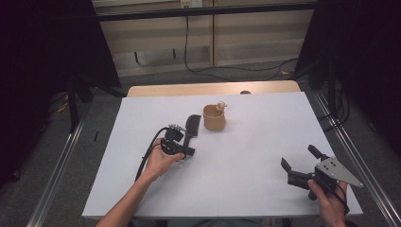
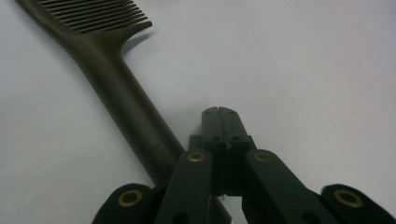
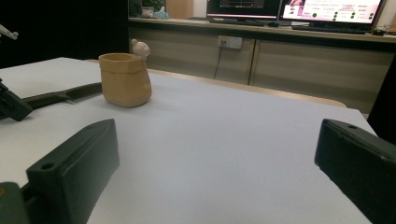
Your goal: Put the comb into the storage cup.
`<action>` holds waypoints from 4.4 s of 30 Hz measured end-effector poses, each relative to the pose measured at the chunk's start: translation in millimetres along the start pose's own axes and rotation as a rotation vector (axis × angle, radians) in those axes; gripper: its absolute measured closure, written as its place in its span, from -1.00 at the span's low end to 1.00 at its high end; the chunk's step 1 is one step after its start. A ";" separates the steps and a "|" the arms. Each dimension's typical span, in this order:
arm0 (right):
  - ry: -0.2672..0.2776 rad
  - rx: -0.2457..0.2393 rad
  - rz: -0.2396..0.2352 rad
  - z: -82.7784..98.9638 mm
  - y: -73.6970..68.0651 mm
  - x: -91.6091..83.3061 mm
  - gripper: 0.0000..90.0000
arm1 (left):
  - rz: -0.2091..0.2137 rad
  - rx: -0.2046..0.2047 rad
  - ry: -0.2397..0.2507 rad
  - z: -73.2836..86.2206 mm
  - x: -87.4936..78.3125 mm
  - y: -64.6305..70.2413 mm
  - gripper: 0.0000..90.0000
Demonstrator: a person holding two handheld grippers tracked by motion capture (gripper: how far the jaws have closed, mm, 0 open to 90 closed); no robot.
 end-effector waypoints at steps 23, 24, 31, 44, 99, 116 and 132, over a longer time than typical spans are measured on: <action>0.000 -0.001 -0.001 0.0 0.2 -0.2 -1.00 | -0.014 -0.025 -0.011 1.7 -3.2 -1.8 1.00; 0.000 -0.001 -0.001 0.0 0.3 -0.3 -1.00 | -0.013 -0.025 -0.013 1.7 -3.4 -2.3 1.00; -0.002 0.000 -0.002 0.1 0.3 -0.2 -1.00 | -0.017 -0.025 -0.015 1.9 -4.0 -2.8 1.00; -0.001 0.000 -0.001 0.0 0.3 -0.5 -1.00 | -0.023 -0.026 -0.015 2.8 -5.0 -3.6 1.00; -0.001 -0.003 -0.003 0.1 0.3 0.5 -1.00 | -0.232 -0.241 -0.052 -32.9 -21.4 -13.2 -0.77; -0.004 -0.003 -0.005 0.2 0.2 0.4 -1.00 | -0.283 -0.275 -0.152 -49.2 -6.3 -9.0 -0.51; -0.006 -0.006 -0.005 0.4 0.2 0.3 -1.00 | -0.284 -0.228 -0.211 -54.7 -2.5 -11.8 -0.09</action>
Point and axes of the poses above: each handheld gripper's, and its own axes: x roughly forward along the jaws, z roughly out of its underside, y roughly to its right, the point moved 1 cm from there along x, roughly forward along the jaws, and after that the axes turned 14 degrees about -y, right-handed, at the moved point
